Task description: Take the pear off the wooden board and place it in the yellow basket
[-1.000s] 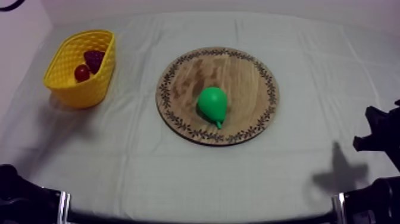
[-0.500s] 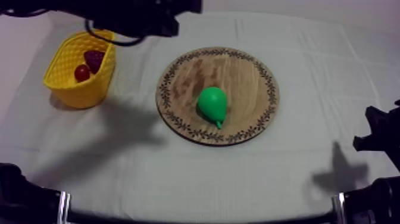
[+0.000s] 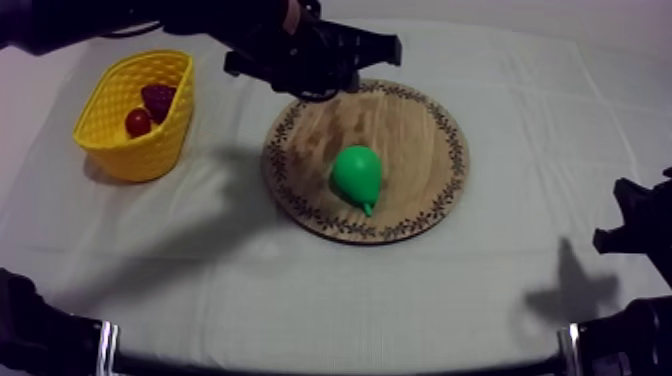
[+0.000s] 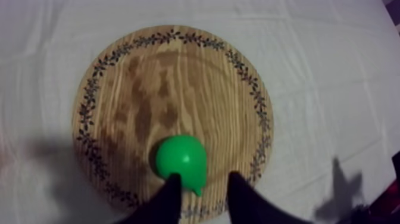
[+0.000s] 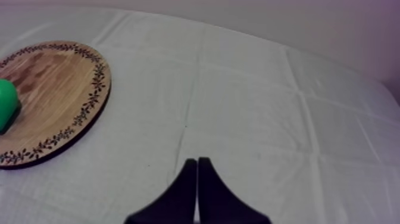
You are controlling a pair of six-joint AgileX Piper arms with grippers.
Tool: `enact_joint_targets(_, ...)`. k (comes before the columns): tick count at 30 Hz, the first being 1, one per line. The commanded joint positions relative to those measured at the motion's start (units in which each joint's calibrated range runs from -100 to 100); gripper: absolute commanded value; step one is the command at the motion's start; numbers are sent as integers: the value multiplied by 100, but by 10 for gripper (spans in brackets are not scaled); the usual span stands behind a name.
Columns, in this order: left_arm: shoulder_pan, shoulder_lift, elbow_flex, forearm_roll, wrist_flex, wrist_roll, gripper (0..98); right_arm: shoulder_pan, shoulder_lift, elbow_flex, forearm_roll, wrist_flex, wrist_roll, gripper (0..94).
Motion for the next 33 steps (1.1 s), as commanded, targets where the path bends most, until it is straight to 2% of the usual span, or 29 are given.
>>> enact_joint_targets(1, -13, 76, -67, 220, 113, -503, 630, 0, 1, 5, 1, 0, -1, 5)
enact_joint_targets(7, -5, 253, -97, 454, 388, -580, 860, 0, 1, 5, 1, 0, 3, 5)
enact_joint_targets(11, 82, 390, -207, 427, 676, -372, 938, 0, 1, 5, 1, 0, 1, 5)
enact_joint_targets(33, 85, 2325, -1008, 422, 1116, 483, 925, 0, 1, 5, 1, 0, -1, 5)
